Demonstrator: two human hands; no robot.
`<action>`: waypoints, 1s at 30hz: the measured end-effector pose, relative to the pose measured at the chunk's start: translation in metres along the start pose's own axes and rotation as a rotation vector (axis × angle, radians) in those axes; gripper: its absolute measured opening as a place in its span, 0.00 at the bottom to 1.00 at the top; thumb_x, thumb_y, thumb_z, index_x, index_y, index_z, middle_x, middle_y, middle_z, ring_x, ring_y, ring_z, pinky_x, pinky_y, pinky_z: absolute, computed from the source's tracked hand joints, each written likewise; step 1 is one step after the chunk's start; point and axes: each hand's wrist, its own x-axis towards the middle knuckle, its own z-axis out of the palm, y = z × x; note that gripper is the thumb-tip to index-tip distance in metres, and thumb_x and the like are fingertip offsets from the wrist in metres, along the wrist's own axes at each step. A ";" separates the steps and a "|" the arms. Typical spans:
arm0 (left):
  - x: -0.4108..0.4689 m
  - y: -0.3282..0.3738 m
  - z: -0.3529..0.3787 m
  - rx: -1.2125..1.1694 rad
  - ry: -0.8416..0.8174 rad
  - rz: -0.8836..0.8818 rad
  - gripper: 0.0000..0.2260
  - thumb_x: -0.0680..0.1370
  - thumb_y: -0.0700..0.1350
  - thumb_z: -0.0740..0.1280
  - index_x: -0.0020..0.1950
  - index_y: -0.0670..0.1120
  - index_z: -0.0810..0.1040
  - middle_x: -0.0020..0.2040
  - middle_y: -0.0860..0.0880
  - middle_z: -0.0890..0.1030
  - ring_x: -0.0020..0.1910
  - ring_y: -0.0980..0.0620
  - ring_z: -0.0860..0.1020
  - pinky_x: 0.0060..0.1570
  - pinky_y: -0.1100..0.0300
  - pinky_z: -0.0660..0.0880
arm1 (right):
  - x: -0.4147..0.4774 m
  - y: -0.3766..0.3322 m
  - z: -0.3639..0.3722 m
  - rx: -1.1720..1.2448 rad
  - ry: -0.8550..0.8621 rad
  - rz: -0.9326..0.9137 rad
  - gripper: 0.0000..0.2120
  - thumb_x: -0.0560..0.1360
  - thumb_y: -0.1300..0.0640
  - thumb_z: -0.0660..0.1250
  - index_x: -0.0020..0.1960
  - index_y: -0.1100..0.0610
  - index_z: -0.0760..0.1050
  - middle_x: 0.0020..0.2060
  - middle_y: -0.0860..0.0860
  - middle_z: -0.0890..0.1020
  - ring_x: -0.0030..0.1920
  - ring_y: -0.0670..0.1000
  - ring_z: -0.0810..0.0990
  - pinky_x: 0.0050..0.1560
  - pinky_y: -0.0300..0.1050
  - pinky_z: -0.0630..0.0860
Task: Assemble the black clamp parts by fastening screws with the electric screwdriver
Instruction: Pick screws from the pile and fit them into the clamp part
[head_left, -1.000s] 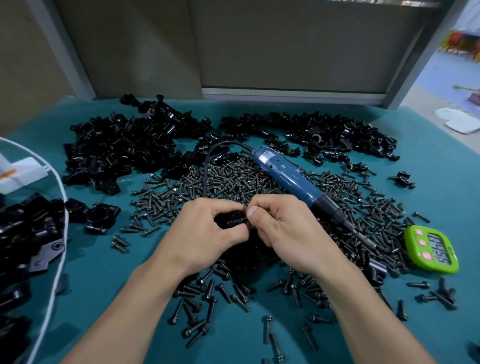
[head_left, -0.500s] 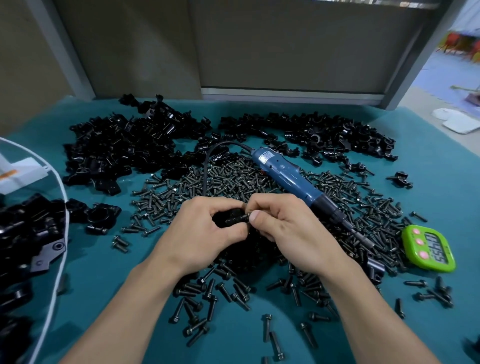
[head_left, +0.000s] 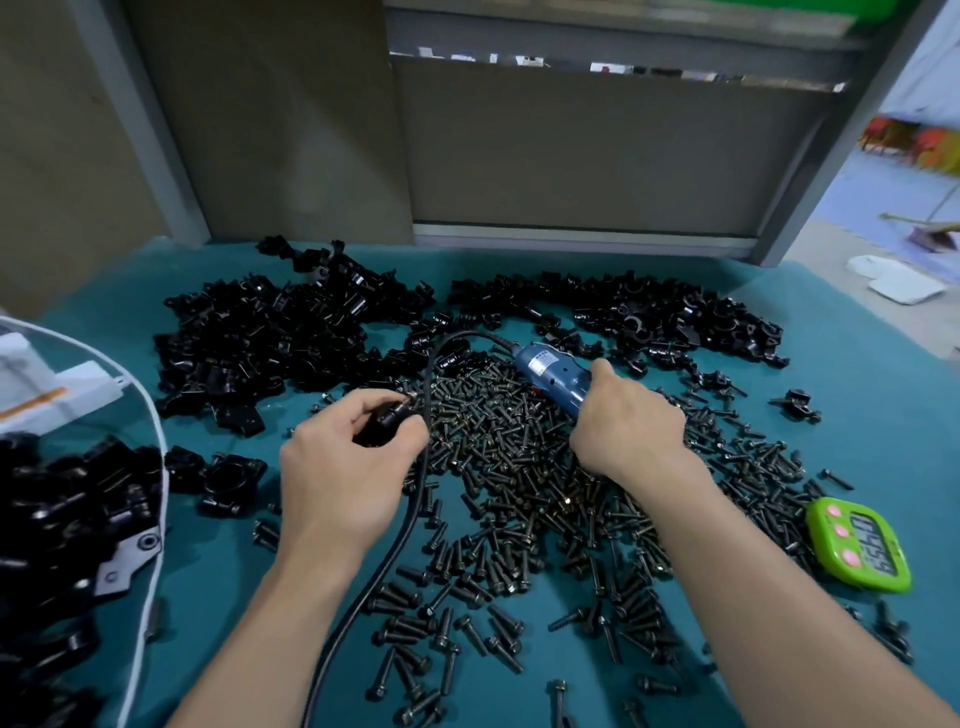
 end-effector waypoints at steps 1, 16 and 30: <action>0.002 -0.001 -0.003 -0.019 0.036 -0.021 0.10 0.66 0.60 0.71 0.46 0.71 0.81 0.39 0.70 0.82 0.40 0.69 0.80 0.34 0.68 0.72 | 0.001 0.000 0.000 0.007 0.025 0.012 0.19 0.77 0.56 0.69 0.64 0.53 0.64 0.37 0.49 0.72 0.33 0.53 0.71 0.38 0.50 0.67; -0.006 0.007 0.010 0.050 -0.143 -0.075 0.08 0.73 0.60 0.77 0.43 0.72 0.81 0.34 0.69 0.81 0.31 0.67 0.79 0.22 0.71 0.69 | -0.014 0.012 -0.048 1.794 0.284 0.183 0.10 0.69 0.66 0.71 0.46 0.58 0.73 0.27 0.51 0.77 0.27 0.51 0.76 0.33 0.47 0.76; -0.009 -0.003 0.017 0.178 -0.456 0.100 0.17 0.68 0.49 0.83 0.45 0.70 0.84 0.45 0.68 0.83 0.40 0.60 0.83 0.39 0.59 0.81 | -0.006 0.018 0.009 2.666 0.050 0.471 0.03 0.75 0.65 0.64 0.47 0.59 0.71 0.32 0.51 0.74 0.29 0.49 0.72 0.33 0.41 0.74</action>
